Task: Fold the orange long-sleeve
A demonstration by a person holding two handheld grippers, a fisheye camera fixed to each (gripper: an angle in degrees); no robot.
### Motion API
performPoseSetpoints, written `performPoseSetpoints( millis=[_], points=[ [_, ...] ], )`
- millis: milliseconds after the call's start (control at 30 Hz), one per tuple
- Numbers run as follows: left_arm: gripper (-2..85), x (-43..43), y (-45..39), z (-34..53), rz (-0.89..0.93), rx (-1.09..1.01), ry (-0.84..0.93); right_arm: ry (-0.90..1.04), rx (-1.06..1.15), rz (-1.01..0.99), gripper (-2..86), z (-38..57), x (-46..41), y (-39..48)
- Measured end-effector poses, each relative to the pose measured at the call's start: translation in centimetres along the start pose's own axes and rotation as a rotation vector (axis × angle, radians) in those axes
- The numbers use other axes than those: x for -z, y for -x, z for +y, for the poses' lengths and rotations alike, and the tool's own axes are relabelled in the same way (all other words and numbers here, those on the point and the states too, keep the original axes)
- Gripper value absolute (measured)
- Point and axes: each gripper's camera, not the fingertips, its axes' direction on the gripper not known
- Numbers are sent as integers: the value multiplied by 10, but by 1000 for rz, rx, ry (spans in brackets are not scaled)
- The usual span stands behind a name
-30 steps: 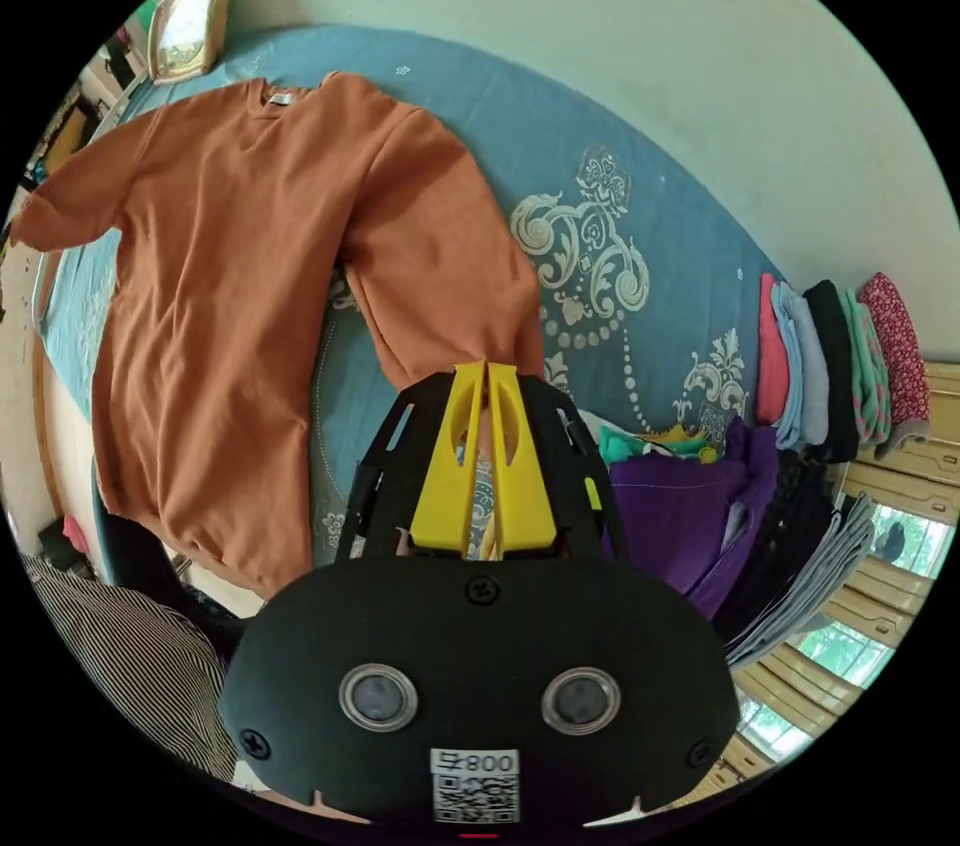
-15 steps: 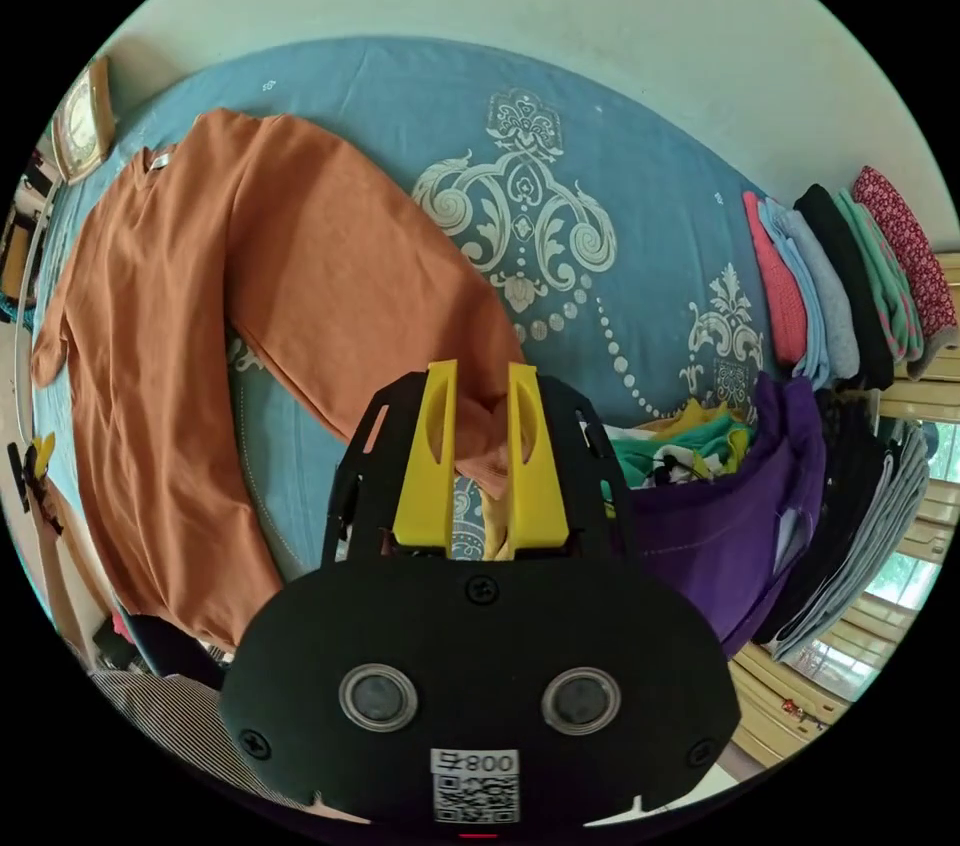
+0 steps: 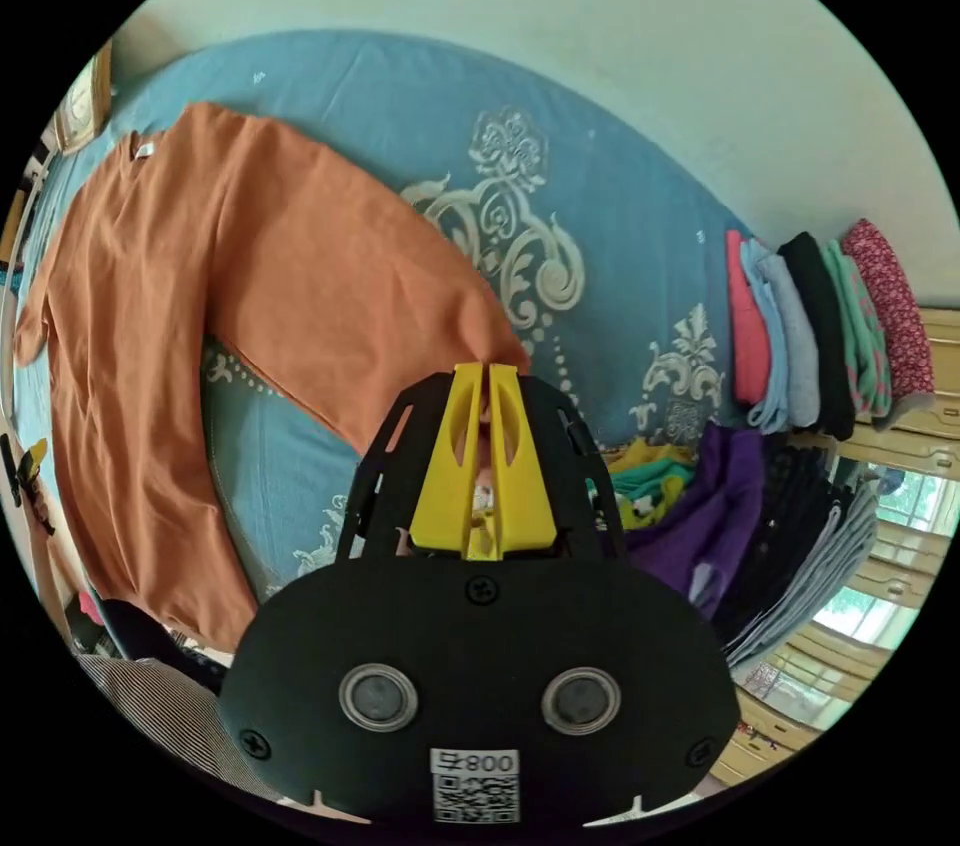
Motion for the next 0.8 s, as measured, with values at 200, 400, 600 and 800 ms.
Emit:
performPoseSetpoints(
  millis=[200, 400, 600, 800],
  points=[
    [90, 17, 1, 31, -7, -16, -33, 19, -175, -82, 5, 40, 18, -74],
    [112, 23, -2, 85, -5, 13, -10, -112, -179, -287, -3, 146, 40, -75],
    [127, 27, -9, 160, -30, 48, 25, -70, 6, -470, 0, 323, 35, -7],
    [143, 18, -22, 223, -97, 48, 98, 104, -85, -724, 18, 476, -17, -2]
  ],
)
